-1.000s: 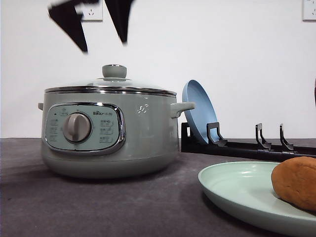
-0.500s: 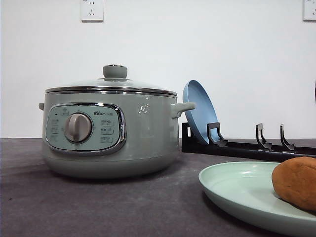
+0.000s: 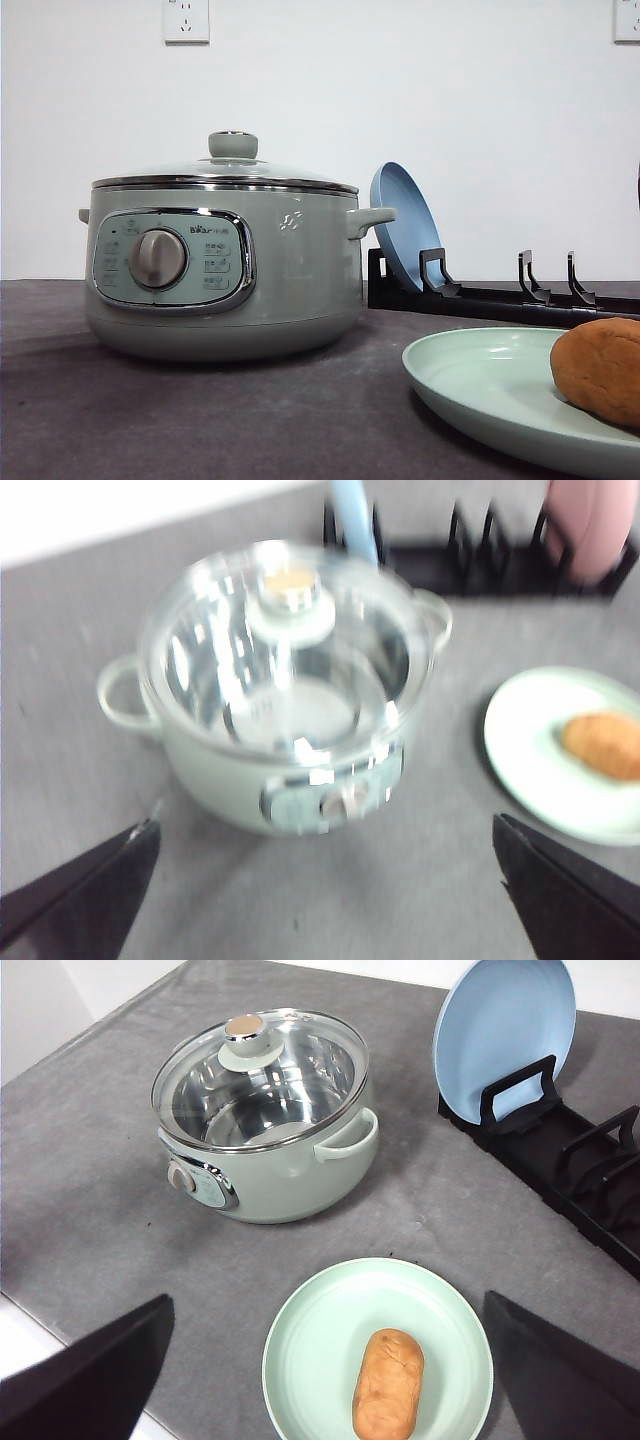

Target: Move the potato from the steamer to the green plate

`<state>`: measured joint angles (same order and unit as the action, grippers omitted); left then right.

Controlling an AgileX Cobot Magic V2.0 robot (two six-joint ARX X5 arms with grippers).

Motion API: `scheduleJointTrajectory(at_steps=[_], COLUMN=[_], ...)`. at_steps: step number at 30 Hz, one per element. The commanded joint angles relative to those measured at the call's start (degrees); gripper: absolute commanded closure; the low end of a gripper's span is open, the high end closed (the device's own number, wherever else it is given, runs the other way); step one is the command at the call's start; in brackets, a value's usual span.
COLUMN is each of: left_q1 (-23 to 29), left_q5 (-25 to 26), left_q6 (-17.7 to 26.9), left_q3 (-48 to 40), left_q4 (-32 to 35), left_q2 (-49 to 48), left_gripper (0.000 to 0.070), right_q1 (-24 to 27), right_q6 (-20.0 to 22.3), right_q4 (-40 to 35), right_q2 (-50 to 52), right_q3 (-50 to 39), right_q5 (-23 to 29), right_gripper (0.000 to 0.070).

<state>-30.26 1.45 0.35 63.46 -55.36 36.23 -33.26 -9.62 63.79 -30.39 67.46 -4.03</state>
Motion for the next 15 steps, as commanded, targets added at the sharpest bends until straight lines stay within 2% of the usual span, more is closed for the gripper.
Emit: scheduleJointTrajectory(at_steps=[1,3,4,5,6,7,8,9,10,15], left_q1=[-0.4,-0.4,-0.4,-0.4,-0.4,-0.4,-0.4,-0.3,-0.4,-0.3], left_q5=[0.0,0.0,0.0,0.0,0.0,0.0,0.0,0.0,0.0,0.0], left_q6=[-0.6,-0.6,-0.6,-0.6,-0.6,-0.7,-1.2,-1.4,-1.5,-1.5], left_q3=[0.5,0.5,0.5,0.5,0.5,0.5,0.5,0.5,0.5,0.5], left_q4=[0.7,0.7,0.6,0.3,-0.3,-0.9,-1.4,-1.7,-1.9,-2.1], left_q2=[-0.2,-0.7,-0.9,-1.0,-1.1,-1.0,-1.0,-1.0,-1.0,-1.2], left_gripper=[0.0000,0.0010,0.0050,0.0182,0.0406,0.0617,0.0652,0.0680,0.0700,0.0700], right_q1=[-0.3,-0.3,-0.3,-0.3,-0.3,-0.3,-0.3,-0.3,-0.3,-0.3], right_q6=[0.7,0.6,0.7,0.7,0.7,0.7,0.7,0.7,0.6,0.4], right_q4=[-0.7,-0.7,-0.7,-0.7,-0.6,-0.5,-0.5,-0.6,-0.9,-1.4], right_q2=[-0.2,-0.2,-0.2,-0.2,-0.2,-0.2,-0.2,-0.2,-0.2,-0.2], right_q3=[0.7,0.7,0.7,0.7,0.7,0.7,0.7,0.7,0.7,0.7], right_q5=[0.2,0.2,0.2,0.2,-0.2,-0.5,-0.5,-0.4,-0.3,-0.4], right_gripper=[0.0076,0.0077,0.0083,0.0107,0.0258,0.0450,0.0658,0.0684,0.0668,0.0668])
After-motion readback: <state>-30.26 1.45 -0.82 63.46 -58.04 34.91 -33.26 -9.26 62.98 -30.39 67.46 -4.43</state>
